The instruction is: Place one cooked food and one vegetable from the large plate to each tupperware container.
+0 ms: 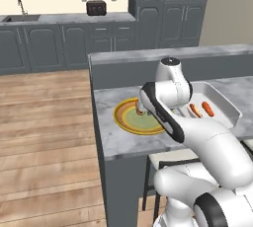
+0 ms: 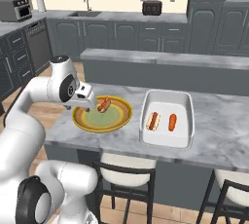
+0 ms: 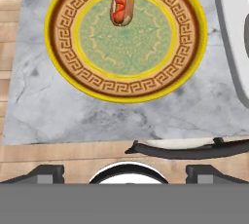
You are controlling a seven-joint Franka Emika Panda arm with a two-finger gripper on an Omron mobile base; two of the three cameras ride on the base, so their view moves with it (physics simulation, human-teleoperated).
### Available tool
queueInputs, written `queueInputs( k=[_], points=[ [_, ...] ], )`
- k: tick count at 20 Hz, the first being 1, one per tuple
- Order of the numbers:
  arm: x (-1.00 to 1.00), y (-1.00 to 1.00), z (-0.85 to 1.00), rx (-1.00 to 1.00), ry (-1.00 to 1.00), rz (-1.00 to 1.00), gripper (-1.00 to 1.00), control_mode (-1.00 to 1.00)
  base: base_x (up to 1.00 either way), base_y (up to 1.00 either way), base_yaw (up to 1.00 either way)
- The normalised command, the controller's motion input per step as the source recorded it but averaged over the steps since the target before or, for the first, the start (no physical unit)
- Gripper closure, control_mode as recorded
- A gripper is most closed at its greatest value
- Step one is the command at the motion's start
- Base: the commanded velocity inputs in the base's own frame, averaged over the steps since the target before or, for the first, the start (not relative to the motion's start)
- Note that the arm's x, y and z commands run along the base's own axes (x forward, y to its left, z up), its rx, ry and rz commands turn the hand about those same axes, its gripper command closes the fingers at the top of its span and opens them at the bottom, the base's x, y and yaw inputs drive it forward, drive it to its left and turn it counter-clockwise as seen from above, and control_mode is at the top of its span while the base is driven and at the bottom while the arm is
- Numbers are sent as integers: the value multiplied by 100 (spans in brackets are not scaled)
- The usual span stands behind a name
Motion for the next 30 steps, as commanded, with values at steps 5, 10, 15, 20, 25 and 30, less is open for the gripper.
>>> queueInputs(
  k=[5,10,15,20,25,30],
  points=[
    [0,0,0,0,0,0,-100,100,31,25,0],
    [0,0,0,0,0,0,-100,100,39,30,0],
    [38,3,0,0,-1,0,-100,-100,7,3,0],
    [100,-1,-21,0,1,-4,-100,-100,0,0,0],
    [100,-3,-54,0,0,-16,-100,-100,0,0,0],
    [97,-18,-28,0,15,-16,-100,-100,0,0,0]
  ],
)
